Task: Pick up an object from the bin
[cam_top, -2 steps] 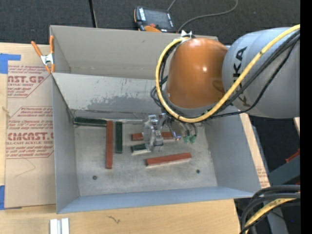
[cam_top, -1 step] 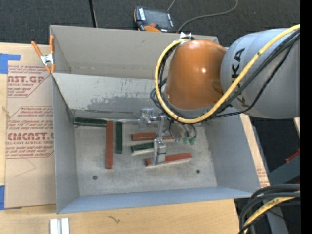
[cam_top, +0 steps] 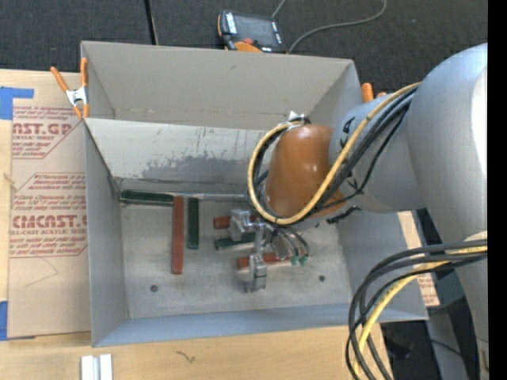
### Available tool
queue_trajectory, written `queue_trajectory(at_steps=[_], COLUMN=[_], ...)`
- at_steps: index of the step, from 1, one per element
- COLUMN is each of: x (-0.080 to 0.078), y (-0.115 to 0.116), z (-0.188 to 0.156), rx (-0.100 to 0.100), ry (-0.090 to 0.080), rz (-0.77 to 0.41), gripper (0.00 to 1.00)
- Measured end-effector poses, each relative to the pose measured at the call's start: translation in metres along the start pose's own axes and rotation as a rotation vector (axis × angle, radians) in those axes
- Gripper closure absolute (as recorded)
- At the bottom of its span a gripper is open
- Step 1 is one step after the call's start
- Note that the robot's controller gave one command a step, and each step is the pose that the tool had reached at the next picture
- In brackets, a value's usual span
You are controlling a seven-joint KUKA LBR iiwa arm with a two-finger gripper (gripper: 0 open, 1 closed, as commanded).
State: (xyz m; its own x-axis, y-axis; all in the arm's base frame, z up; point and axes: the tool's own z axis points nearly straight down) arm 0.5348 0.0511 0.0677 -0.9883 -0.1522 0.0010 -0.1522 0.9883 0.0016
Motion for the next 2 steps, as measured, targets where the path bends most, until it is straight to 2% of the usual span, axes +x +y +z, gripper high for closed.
queue_trajectory(at_steps=[1,2], x=[-0.003,-0.001], y=[0.001,-0.012], z=[-0.007,-0.033], rx=[0.000,0.002], ry=[-0.006,-0.004], rz=[-0.002,-0.105], gripper=[1.00,1.00])
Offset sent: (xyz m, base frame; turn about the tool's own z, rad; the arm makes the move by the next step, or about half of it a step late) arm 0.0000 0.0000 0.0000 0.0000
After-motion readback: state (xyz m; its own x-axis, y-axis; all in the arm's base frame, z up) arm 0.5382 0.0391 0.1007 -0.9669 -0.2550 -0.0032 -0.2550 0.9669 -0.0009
